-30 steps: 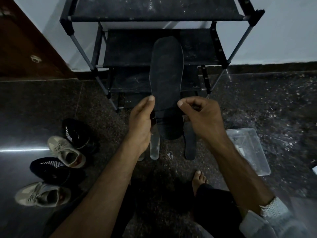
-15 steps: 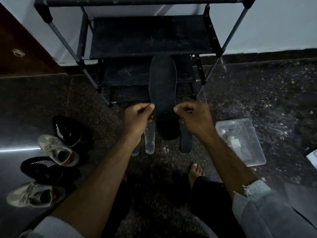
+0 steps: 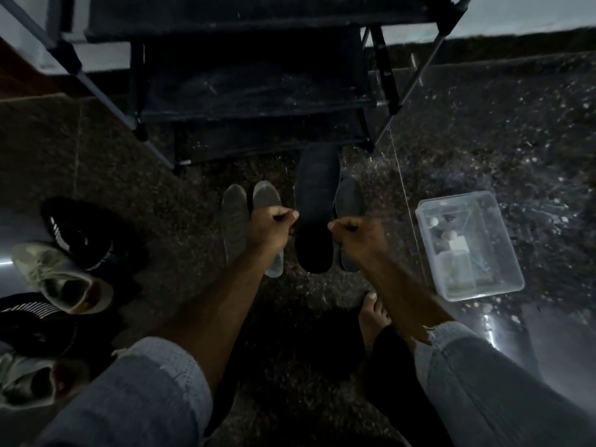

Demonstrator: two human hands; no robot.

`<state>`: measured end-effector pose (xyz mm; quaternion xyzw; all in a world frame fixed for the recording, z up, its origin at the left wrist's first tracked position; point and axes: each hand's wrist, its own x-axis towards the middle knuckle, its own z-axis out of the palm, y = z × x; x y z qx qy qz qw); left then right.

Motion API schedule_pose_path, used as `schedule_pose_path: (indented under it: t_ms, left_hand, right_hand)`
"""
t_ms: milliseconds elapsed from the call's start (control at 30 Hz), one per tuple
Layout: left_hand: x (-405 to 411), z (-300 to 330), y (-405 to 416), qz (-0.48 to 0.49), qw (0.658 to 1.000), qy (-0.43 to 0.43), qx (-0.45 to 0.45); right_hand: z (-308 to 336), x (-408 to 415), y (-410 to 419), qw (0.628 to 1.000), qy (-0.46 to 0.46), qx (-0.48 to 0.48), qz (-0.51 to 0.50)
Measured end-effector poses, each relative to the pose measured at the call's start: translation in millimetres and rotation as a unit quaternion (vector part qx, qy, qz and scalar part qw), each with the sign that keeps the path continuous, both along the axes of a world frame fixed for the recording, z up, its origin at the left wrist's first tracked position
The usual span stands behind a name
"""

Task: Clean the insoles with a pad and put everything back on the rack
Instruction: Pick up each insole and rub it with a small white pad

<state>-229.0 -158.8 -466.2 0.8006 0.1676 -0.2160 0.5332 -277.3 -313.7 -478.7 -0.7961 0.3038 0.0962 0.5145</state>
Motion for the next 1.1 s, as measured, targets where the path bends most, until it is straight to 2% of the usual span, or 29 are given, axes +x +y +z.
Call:
schedule_pose_path:
  t_ms: [200,533,833,1100]
  left_hand:
    - [11,-72,-13,-0.01,0.999,0.051,0.009]
    - [21,-148,-34,0.021,0.995,0.101,0.004]
    - [9,-184,-45,0.056,0.993,0.107,-0.007]
    - [11,-196,-46,0.077,0.991,0.112,-0.014]
  right_hand:
    - [-56,10,-9,0.998,0.052,-0.019,-0.028]
    - [-123,15,-16,0.993,0.11,-0.003,-0.048]
    - [-150,2,-23,0.982,0.175,-0.045,-0.064]
    - [-159,-2,-16,0.986,0.143,-0.004,-0.087]
